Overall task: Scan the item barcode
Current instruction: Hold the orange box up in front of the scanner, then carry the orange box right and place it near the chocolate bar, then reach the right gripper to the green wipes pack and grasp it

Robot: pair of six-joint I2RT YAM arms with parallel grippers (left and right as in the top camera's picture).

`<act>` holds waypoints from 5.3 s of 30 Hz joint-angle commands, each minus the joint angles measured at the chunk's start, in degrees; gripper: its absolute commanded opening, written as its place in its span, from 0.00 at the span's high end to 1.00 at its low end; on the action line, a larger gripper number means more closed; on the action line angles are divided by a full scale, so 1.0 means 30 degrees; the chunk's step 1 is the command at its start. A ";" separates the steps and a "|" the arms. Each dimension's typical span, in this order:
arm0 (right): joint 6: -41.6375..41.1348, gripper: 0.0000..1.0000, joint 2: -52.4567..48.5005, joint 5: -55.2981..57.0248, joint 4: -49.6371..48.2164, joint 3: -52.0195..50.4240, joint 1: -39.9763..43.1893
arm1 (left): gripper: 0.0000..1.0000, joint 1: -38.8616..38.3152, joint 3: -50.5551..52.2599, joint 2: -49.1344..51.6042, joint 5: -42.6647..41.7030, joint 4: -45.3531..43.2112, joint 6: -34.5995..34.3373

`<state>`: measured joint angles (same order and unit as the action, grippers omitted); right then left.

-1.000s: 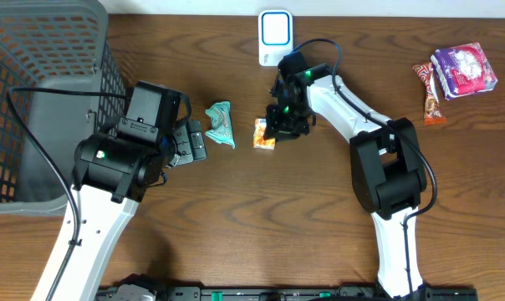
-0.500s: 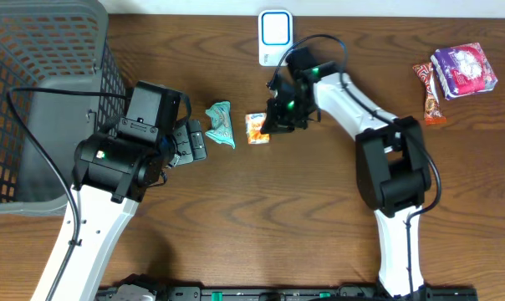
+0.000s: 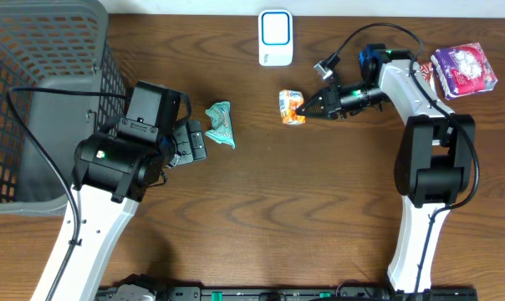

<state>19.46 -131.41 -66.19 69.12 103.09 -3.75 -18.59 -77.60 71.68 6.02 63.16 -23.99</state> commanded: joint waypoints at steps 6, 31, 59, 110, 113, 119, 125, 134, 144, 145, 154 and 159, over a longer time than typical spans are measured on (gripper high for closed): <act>-0.7876 0.99 0.0342 1.6225 -0.1865 0.4116 -0.2106 | 0.02 0.0015 -0.0087 0.0080 0.0233 0.0087 0.0109; 0.1945 0.99 -0.2783 3.5321 -1.7580 0.6404 -0.8058 | 0.02 0.0015 -0.0087 0.0080 0.0233 0.0087 0.0109; -0.5829 0.99 0.0328 3.5066 -0.3891 0.6892 0.3235 | 0.02 0.0015 -0.0087 0.0080 0.0233 0.0087 0.0109; -1.0681 0.36 0.4430 1.4885 -0.5238 0.3985 0.0641 | 0.02 0.0015 -0.0087 0.0080 0.0233 0.0087 0.0109; -1.0681 0.39 0.4095 1.4892 -0.5246 0.3424 -0.1333 | 0.02 0.0015 -0.0087 0.0080 0.0233 0.0087 0.0109; -1.0899 0.40 0.3075 1.5059 -0.6594 0.2208 -0.5275 | 0.02 0.0015 -0.0087 0.0080 0.0233 0.0087 0.0109; -1.3187 0.40 0.1523 1.6932 -0.8495 0.1574 -0.8349 | 0.02 0.0015 -0.0087 0.0080 0.0233 0.0087 0.0109; -1.5599 0.43 -0.0699 1.8338 -1.0287 0.1574 -1.0885 | 0.02 0.0015 -0.0087 0.0080 0.0233 0.0087 0.0109; -1.5628 0.60 -0.1559 1.8455 -1.0200 0.1457 -1.1256 | 0.02 0.0015 -0.0087 0.0080 0.0233 0.0087 0.0109; -1.5628 0.73 -0.1559 1.8455 -1.0229 0.1370 -1.1278 | 0.02 0.0015 -0.0087 0.0080 0.0233 0.0087 0.0109; -1.6502 0.99 -0.0080 1.3274 -0.8874 0.1843 -0.9770 | 0.02 0.0015 -0.0087 0.0080 0.0233 0.0087 0.0109; -1.6764 0.99 0.1668 0.7592 -0.6936 0.1865 -0.7023 | 0.02 0.0015 -0.0087 0.0080 0.0233 0.0087 0.0109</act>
<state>-29.12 -133.45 -28.18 46.02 107.61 -31.62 -18.59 -77.60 71.68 6.04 63.16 -23.99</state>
